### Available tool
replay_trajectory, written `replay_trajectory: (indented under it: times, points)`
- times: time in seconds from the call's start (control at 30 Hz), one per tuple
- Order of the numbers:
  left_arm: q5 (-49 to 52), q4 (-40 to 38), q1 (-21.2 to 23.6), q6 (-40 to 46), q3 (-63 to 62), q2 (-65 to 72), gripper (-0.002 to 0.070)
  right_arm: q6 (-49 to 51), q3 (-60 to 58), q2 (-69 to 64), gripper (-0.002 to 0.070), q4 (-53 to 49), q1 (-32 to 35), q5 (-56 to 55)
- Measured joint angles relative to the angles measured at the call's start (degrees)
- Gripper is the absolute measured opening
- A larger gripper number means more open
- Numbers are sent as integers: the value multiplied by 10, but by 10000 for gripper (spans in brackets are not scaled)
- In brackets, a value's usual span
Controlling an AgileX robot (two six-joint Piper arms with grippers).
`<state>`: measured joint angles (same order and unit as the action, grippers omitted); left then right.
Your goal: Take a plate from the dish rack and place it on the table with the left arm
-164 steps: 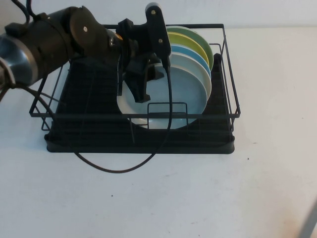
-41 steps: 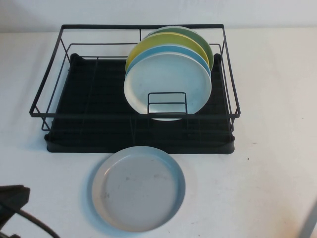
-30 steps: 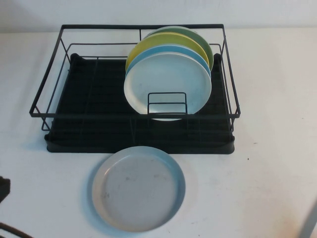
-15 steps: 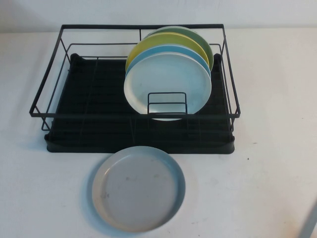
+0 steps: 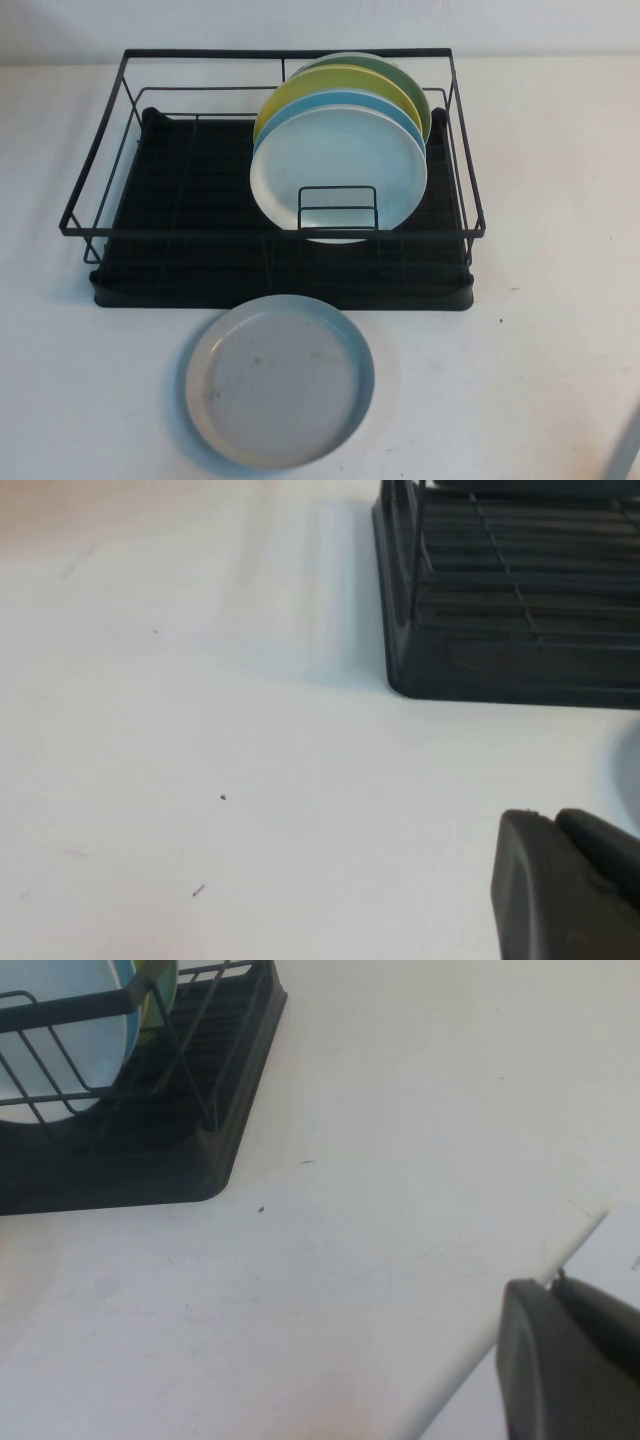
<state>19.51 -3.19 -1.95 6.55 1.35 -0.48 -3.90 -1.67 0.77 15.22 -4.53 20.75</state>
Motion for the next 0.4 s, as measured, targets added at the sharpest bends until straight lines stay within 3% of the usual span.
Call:
replay_trajectory:
  times: [0.4]
  points:
    - [2, -1, 0, 10, 0, 0, -3, 0, 0, 0, -20, 1, 0, 0]
